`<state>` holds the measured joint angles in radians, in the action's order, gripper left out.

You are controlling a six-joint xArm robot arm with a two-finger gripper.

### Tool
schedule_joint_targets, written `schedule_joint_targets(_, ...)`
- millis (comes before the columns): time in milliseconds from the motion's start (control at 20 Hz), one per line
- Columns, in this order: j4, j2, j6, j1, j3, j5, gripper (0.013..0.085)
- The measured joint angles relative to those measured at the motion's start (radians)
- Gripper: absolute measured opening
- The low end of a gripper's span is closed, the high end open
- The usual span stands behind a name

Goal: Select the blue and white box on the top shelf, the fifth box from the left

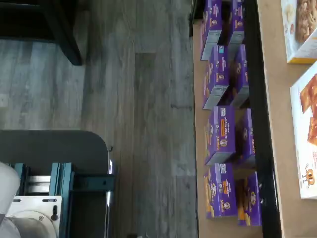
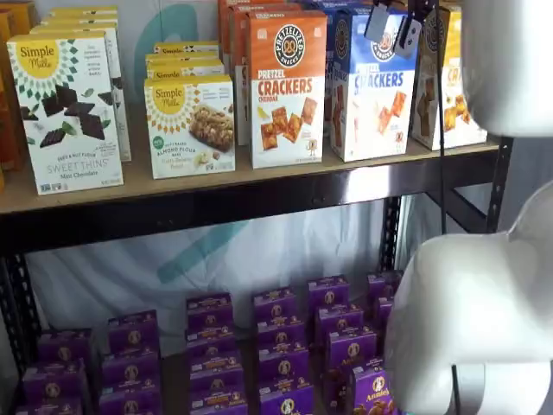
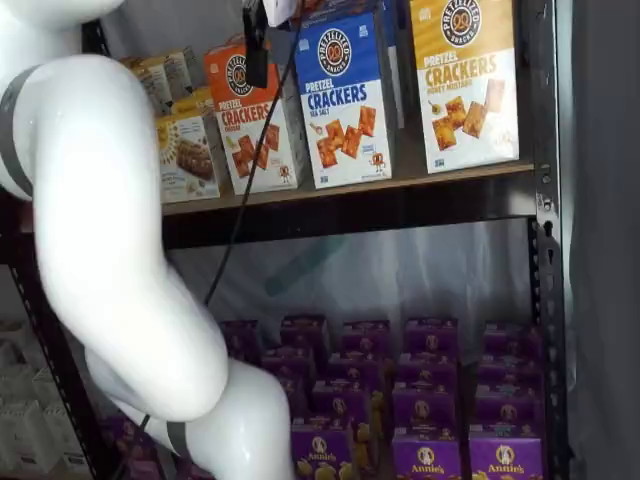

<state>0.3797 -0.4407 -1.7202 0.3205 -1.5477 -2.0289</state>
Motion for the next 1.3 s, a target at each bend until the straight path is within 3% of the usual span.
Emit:
schedule_joint_targets(150,-0.024,-0.046,-0.005,-0.012,0.057,0.062,0.085)
schedule_joint_targets(300,-0.01,-0.077,-0.011,-0.002,0.1,0.097,0.085)
schedule_joint_targets(650,0.172,-0.163,-0.027,0.092,0.209,0.258,0.085)
schedule_joint_targets(800,0.223,-0.178,-0.029,0.115,0.225,0.334,0.085)
schedule_joint_targets(950,0.209,-0.167,-0.034,0.11,0.206,0.379,0.085)
schedule_joint_targets(1300,0.119,-0.082,-0.046,0.087,0.093,0.338,0.085)
